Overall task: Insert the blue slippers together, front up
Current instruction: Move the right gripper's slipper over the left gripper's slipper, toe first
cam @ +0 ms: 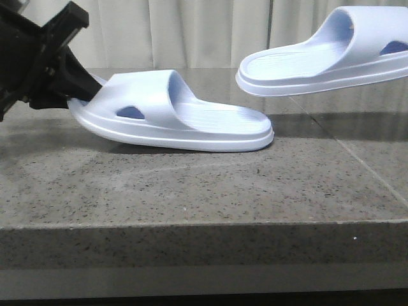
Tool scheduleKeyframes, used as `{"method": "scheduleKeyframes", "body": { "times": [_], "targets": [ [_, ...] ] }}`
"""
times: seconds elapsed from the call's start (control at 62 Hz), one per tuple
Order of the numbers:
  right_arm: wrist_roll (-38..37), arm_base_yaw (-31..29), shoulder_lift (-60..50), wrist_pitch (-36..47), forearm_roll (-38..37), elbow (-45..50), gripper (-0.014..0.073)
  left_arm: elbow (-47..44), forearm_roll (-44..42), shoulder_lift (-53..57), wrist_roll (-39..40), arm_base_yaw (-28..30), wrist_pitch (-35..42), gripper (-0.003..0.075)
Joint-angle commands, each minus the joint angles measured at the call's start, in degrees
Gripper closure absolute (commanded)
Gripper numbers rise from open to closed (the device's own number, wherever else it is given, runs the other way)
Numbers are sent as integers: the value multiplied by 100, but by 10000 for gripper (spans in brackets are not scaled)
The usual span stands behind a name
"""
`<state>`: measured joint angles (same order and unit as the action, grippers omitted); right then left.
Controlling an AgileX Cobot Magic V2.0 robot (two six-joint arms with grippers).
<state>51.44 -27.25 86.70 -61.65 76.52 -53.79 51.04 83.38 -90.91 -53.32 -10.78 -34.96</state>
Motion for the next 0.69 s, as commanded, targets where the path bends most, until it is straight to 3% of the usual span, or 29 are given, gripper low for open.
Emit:
{"method": "scheduleKeyframes", "body": {
  "times": [0.0,0.193,0.677],
  "targets": [
    [59,134,-216,53,483,68,711,121,234,55,-40,-74,30,741],
    [167,935,-216,672,484,290,711,121,233,-79,-40,-74,31,741],
    [167,3693,-168,2670,1046,304,711,121,246,-91,-40,-74,31,741]
  ]
}}
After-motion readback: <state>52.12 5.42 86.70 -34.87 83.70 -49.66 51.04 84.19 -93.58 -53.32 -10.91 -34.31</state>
